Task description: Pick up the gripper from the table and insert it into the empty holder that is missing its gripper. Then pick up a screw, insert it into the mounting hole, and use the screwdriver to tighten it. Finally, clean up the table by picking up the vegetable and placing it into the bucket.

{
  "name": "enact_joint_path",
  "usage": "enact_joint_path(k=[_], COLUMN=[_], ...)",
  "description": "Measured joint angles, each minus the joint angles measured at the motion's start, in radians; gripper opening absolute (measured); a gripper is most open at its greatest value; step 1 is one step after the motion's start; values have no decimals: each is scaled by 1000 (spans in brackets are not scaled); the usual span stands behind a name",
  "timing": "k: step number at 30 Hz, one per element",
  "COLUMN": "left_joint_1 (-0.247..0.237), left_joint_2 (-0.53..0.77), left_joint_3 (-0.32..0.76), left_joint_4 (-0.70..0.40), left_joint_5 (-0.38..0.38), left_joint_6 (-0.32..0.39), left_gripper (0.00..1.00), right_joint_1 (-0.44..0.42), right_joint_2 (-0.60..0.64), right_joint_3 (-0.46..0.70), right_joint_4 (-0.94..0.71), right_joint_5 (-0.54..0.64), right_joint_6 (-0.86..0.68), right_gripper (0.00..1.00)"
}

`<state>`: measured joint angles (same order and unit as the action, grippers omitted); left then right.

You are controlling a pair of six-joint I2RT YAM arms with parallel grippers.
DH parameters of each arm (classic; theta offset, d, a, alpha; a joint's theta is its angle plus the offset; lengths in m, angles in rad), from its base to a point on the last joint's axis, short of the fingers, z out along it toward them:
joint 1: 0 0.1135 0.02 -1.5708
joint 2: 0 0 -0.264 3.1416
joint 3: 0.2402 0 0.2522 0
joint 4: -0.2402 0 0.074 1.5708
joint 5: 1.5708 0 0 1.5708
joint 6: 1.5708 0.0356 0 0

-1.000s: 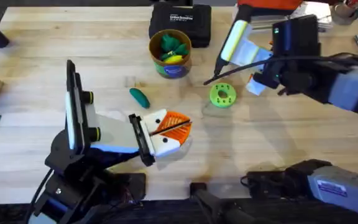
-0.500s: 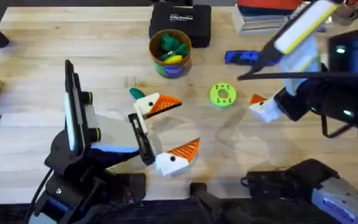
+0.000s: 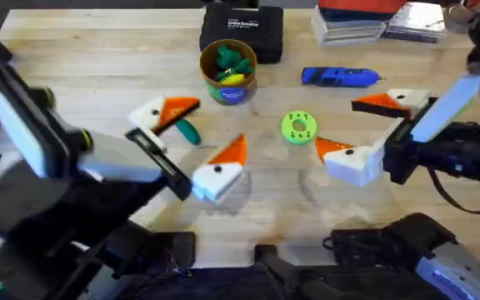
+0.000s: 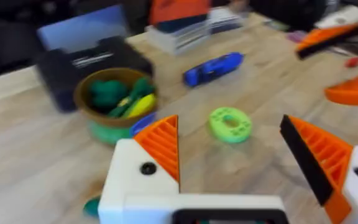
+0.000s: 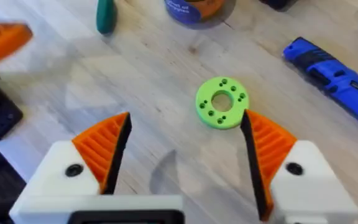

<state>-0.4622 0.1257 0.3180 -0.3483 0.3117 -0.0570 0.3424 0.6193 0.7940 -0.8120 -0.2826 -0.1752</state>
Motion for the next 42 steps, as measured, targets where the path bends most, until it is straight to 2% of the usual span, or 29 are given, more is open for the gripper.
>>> enact_joint_path(k=[4,8,11,15,17,19,20,26,28,31,33,38,42], left_joint_1=[0,0,0,0,0,9,20,118,124,123,123,123,123], left_joint_2=[187,439,636,856,925,988,1011,1115,1148,1201,1238,1344,1422], left_joint_3=[226,440,562,692,730,760,769,777,777,777,777,777,770], left_joint_4=[-210,-435,-545,-695,-743,-760,-759,-757,-765,-783,-781,-757,-671], left_joint_5=[-174,-325,-387,-420,-432,-437,-437,-412,-400,-386,-392,-412,-423], left_joint_6=[-7,-12,-13,-35,-49,-116,-180,-700,-788,-871,-901,-938,-947], left_gripper=[985,985,985,986,986,985,985,985,985,985,985,985,993], right_joint_1=[0,0,0,0,0,0,0,0,0,0,0,0,0], right_joint_2=[10,27,35,37,37,37,37,37,37,37,37,37,37], right_joint_3=[0,0,0,0,0,0,0,0,0,0,0,0,0], right_joint_4=[1,3,5,5,6,6,6,6,6,6,6,6,6], right_joint_5=[-15,-23,-23,-22,-22,-22,-22,-22,-22,-22,-22,-22,-22], right_joint_6=[19,23,23,23,23,23,23,23,23,23,22,17,17], right_gripper=[994,993,994,993,993,993,994,994,994,993,993,993,994])
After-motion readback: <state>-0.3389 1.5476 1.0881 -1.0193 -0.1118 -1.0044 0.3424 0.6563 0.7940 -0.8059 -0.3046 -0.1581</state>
